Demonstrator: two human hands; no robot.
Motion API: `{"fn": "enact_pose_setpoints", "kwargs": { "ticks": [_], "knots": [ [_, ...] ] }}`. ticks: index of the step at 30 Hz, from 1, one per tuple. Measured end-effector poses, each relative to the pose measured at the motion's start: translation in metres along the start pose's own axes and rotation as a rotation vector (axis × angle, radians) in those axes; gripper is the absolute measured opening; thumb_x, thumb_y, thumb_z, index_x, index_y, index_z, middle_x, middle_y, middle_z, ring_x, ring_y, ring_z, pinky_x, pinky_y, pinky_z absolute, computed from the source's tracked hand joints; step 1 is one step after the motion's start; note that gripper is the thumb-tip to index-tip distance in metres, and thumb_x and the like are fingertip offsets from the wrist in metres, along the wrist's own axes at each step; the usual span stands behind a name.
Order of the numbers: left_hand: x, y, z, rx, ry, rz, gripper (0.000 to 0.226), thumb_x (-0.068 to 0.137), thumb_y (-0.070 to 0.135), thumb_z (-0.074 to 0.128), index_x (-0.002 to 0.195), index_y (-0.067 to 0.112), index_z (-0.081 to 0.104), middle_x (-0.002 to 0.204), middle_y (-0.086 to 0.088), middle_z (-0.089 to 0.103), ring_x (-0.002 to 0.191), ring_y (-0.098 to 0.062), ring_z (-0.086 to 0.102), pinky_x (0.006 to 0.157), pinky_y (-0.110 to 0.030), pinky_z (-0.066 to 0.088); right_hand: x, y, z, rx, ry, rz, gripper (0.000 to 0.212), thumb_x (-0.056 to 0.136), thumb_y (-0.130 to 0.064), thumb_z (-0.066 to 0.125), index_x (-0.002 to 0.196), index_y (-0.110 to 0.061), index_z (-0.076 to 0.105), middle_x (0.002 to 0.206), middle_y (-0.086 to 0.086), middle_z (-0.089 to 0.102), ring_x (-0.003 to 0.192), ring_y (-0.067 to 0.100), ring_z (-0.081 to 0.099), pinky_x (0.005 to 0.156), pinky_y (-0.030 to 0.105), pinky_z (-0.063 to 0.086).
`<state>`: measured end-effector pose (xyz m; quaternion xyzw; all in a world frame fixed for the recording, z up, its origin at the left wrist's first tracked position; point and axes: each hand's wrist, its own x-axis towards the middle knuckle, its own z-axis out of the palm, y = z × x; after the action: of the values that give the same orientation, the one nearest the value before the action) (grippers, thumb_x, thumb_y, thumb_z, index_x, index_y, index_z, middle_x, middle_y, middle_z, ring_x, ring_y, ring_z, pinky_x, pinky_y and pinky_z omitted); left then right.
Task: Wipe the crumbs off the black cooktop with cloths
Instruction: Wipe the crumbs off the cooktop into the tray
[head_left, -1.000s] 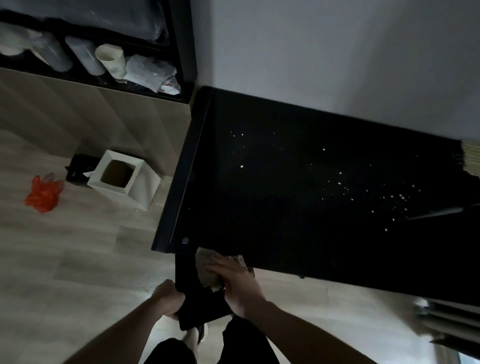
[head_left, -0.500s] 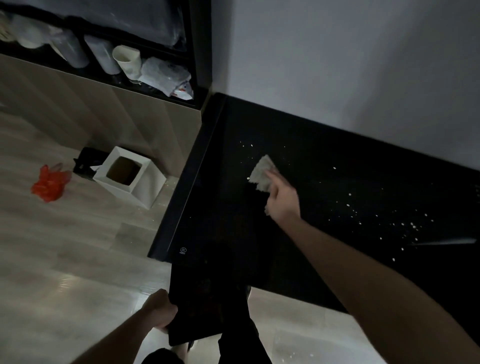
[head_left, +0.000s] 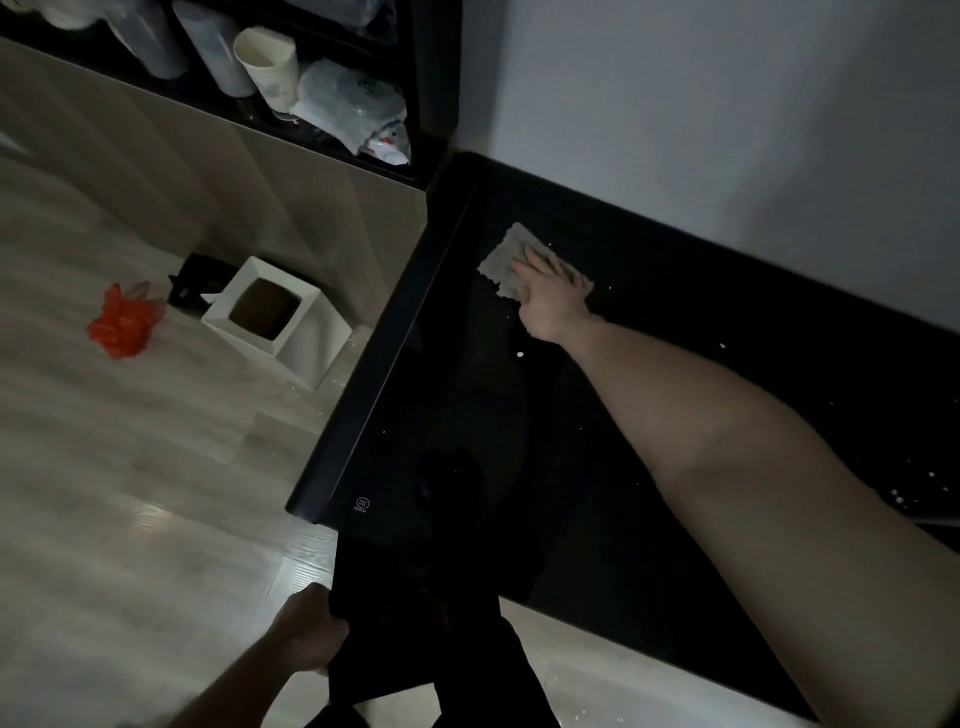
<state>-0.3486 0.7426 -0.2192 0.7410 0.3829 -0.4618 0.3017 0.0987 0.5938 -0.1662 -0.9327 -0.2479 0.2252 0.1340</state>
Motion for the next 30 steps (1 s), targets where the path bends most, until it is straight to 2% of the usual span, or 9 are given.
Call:
{"fn": "enact_pose_setpoints", "kwargs": {
  "ticks": [4,11,13,15,17,19,22,24,30],
  "knots": [
    [-0.002,0.002,-0.002,-0.010,-0.007,0.005,0.021,0.080,0.010,0.051,0.060,0.014,0.053,0.063,0.001,0.061,0.065,-0.018,0.062,0.049,-0.018,0.040,-0.030,-0.005,0.030,0.011,0.050,-0.054,0.064,0.106,-0.010,0.041,0.165,-0.032,0.029,0.178,-0.008,0.009,0.165,0.026,-0.001,0.132,0.055,-0.003],
    [-0.011,0.005,-0.010,-0.038,-0.023,0.012,0.011,0.082,0.014,0.053,0.075,0.012,0.061,0.076,-0.003,0.070,0.078,-0.019,0.072,0.052,-0.020,0.046,-0.147,-0.012,0.094,0.176,0.072,-0.173,0.063,0.101,-0.001,0.045,0.159,-0.026,0.046,0.174,-0.004,0.029,0.164,0.022,0.015,0.133,0.055,0.009],
    [-0.013,0.004,-0.011,-0.047,-0.036,0.014,0.014,0.080,0.012,0.054,0.081,0.007,0.066,0.080,-0.006,0.073,0.075,-0.019,0.072,0.054,-0.023,0.052,-0.187,-0.022,0.118,0.238,0.081,-0.179,0.060,0.100,-0.004,0.044,0.157,-0.024,0.050,0.172,-0.003,0.034,0.163,0.021,0.018,0.132,0.054,0.014],
    [-0.012,0.001,-0.012,-0.083,-0.041,0.018,0.025,0.074,0.013,0.054,0.089,0.001,0.071,0.085,-0.012,0.076,0.078,-0.024,0.075,0.064,-0.032,0.063,-0.229,-0.038,0.143,0.297,0.051,-0.178,0.063,0.097,-0.003,0.045,0.156,-0.024,0.050,0.171,-0.006,0.033,0.163,0.012,0.012,0.133,0.049,0.013],
    [-0.012,-0.002,-0.013,-0.109,-0.044,0.023,0.031,0.070,0.012,0.054,0.092,0.000,0.071,0.087,-0.016,0.076,0.080,-0.030,0.076,0.070,-0.040,0.066,-0.272,-0.059,0.165,0.399,0.048,-0.146,0.063,0.094,-0.003,0.043,0.152,-0.026,0.054,0.168,-0.013,0.036,0.161,-0.003,0.009,0.133,0.040,0.011],
    [-0.013,-0.006,-0.013,-0.128,-0.053,0.027,0.026,0.073,0.009,0.053,0.091,0.000,0.070,0.086,-0.017,0.075,0.077,-0.031,0.076,0.065,-0.041,0.067,-0.309,-0.084,0.180,0.494,0.049,-0.105,0.061,0.097,-0.003,0.041,0.147,-0.031,0.059,0.163,-0.023,0.039,0.156,-0.012,0.017,0.133,0.033,0.015],
    [-0.004,-0.017,-0.013,-0.122,-0.037,0.045,0.027,0.071,0.014,0.055,0.089,0.001,0.071,0.084,-0.016,0.076,0.075,-0.031,0.077,0.066,-0.044,0.067,-0.341,-0.115,0.184,0.617,0.025,-0.046,0.061,0.102,0.002,0.046,0.138,-0.043,0.065,0.147,-0.047,0.043,0.144,-0.019,0.037,0.125,0.019,0.032],
    [0.013,-0.031,-0.008,-0.113,-0.033,0.047,0.030,0.068,0.020,0.057,0.088,0.002,0.072,0.082,-0.016,0.077,0.074,-0.031,0.077,0.066,-0.044,0.067,-0.341,-0.125,0.175,0.673,0.050,0.001,0.064,0.103,0.000,0.047,0.132,-0.054,0.063,0.136,-0.054,0.048,0.135,-0.023,0.044,0.118,0.015,0.040],
    [0.000,-0.033,-0.015,-0.075,-0.014,0.052,0.036,0.068,0.021,0.050,0.088,0.001,0.073,0.082,-0.016,0.078,0.074,-0.031,0.078,0.066,-0.042,0.067,-0.251,-0.126,0.123,0.649,0.205,-0.021,0.058,0.101,0.005,0.045,0.147,-0.026,0.061,0.158,-0.007,0.054,0.133,-0.003,0.051,0.120,0.023,0.038]
  ]
}}
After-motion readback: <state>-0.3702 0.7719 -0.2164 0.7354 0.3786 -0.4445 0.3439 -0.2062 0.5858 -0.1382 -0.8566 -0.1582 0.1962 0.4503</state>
